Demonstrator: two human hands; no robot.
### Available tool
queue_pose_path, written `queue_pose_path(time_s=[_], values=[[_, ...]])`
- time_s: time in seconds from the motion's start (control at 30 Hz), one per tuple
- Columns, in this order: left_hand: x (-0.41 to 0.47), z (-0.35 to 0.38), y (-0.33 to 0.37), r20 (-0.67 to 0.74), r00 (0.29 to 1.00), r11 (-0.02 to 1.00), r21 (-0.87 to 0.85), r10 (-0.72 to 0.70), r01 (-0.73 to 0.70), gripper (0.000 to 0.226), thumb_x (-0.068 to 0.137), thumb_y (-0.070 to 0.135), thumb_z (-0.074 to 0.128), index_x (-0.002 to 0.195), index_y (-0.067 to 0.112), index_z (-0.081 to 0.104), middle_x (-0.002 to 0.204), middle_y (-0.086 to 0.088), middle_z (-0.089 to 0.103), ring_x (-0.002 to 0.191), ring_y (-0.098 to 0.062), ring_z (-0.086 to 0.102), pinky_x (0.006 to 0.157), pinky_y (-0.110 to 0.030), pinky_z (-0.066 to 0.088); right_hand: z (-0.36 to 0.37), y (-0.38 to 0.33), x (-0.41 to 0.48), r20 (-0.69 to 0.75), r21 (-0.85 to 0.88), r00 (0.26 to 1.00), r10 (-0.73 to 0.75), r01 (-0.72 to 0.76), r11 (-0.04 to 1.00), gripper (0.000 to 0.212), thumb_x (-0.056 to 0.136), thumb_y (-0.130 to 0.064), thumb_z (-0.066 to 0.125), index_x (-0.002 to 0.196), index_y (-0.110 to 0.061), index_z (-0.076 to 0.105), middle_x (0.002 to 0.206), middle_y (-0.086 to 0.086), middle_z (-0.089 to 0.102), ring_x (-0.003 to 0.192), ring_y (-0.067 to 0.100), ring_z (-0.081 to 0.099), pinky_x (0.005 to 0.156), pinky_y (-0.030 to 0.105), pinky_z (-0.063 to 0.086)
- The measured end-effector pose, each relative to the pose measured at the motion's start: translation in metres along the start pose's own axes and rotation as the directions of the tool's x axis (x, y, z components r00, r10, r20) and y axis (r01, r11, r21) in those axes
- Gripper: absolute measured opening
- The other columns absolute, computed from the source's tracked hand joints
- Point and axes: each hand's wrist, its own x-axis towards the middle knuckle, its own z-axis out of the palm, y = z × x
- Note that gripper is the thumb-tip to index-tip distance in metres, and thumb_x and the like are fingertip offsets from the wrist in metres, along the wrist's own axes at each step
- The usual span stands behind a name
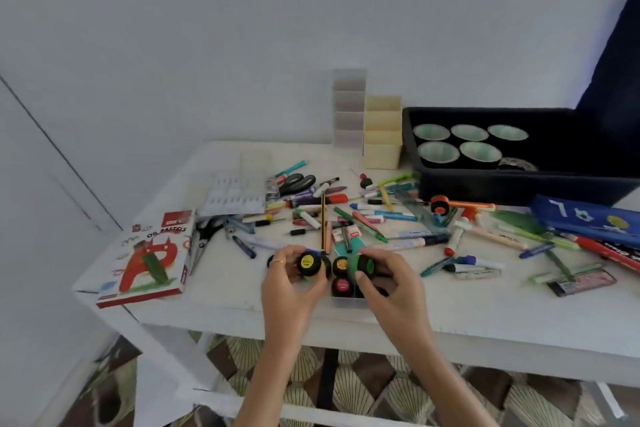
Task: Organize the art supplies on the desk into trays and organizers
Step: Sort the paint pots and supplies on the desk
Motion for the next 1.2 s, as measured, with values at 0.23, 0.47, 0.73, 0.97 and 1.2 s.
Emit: queue_pose_path(time_s=[0.23,0.47,0.73,0.97,1.2], values=[[0.006,-0.033,-0.027,0.105,0.994,1.0,0.01,-0.002,0.001,0.035,0.073,0.009,0.077,0.103,0.017,0.062,0.099,0.007,0.067,0.09,0.005,0.061,0.075,-0.004,0.045,0.044,0.0,-0.011,0.147,-0.253,0.985,-0.093,0.128,0.959,0.046,0.078,-0.005,0.07,0.116,-0.029,0.057,0.112,-0.016,0.059,0.11,0.005,0.053,0.095,0.023,0.043],[0.009,-0.04,-0.039,0.191,0.982,1.0,0.008,0.008,-0.009,0.034,0.075,0.007,0.075,0.104,0.014,0.061,0.097,0.008,0.065,0.093,0.009,0.057,0.076,-0.003,0.044,0.059,0.001,-0.012,0.174,-0.507,0.975,-0.141,0.211,0.836,0.05,0.067,0.006,0.075,0.11,-0.017,0.065,0.11,-0.003,0.063,0.107,0.018,0.051,0.089,0.024,0.028],[0.011,-0.039,-0.041,0.249,0.969,1.0,0.022,-0.007,0.001,0.037,0.077,0.007,0.073,0.103,0.025,0.055,0.095,0.021,0.059,0.089,0.015,0.056,0.078,-0.002,0.042,0.062,-0.008,-0.005,0.201,-0.632,0.976,-0.084,0.195,0.75,0.048,0.065,0.001,0.079,0.11,-0.013,0.068,0.097,0.002,0.062,0.091,0.027,0.055,0.081,0.031,0.038],[0.015,-0.038,-0.046,0.3,0.954,0.988,0.144,0.009,-0.055,0.035,0.08,0.02,0.072,0.111,0.026,0.055,0.104,0.012,0.061,0.095,0.002,0.057,0.087,-0.012,0.046,0.06,-0.027,0.006,0.293,-0.837,0.948,0.124,0.192,0.512,0.042,0.094,-0.033,0.05,0.136,-0.031,0.045,0.125,-0.006,0.059,0.12,0.021,0.034,0.099,0.038,0.02],[0.017,-0.037,-0.041,0.352,0.936,0.954,0.273,0.025,-0.128,0.034,0.096,0.029,0.048,0.128,0.019,0.053,0.121,0.005,0.059,0.109,-0.007,0.056,0.087,-0.013,0.04,0.07,-0.032,0.005,0.262,-0.855,0.958,0.119,0.173,0.489,0.032,0.096,-0.037,0.044,0.126,-0.026,0.051,0.112,0.0,0.065,0.116,0.023,0.039,0.092,0.037,0.021]])
